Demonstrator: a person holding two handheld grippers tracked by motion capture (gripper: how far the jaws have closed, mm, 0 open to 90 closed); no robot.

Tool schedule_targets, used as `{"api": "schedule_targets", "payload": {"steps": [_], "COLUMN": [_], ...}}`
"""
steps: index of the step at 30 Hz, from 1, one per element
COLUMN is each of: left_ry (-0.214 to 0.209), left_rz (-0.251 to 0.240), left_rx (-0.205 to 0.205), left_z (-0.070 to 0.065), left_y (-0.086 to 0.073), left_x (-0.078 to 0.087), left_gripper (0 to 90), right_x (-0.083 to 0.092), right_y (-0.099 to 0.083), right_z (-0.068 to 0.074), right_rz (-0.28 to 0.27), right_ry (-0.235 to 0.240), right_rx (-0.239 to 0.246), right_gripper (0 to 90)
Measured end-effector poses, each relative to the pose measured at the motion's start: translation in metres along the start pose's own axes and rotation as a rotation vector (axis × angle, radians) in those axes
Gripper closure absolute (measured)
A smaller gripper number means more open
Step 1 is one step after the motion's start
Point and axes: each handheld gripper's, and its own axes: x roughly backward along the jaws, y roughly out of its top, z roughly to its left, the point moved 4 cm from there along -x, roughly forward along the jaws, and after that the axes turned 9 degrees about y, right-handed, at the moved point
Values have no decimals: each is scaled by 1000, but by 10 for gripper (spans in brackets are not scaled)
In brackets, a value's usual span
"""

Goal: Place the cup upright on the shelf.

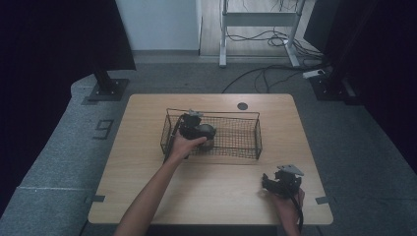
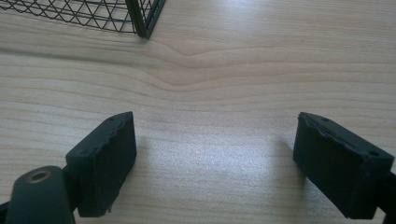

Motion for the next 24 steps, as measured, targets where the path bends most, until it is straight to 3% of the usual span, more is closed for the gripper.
{"api": "schedule_targets", "payload": {"steps": [10, 24], "left_ry": [1, -60], "left_rz": [-55, -116], "left_rx": [-1, -41], "left_z": [1, -5], "left_y": [-2, -20], "left_x": [22, 64], "left_gripper": [133, 135], "right_x": [0, 0], "right_y": [0, 0], "right_z": [0, 0], "right_rz": [1, 2], "right_ry": [0, 0], "right_rx": [-2, -4], "right_gripper": [132, 132]}}
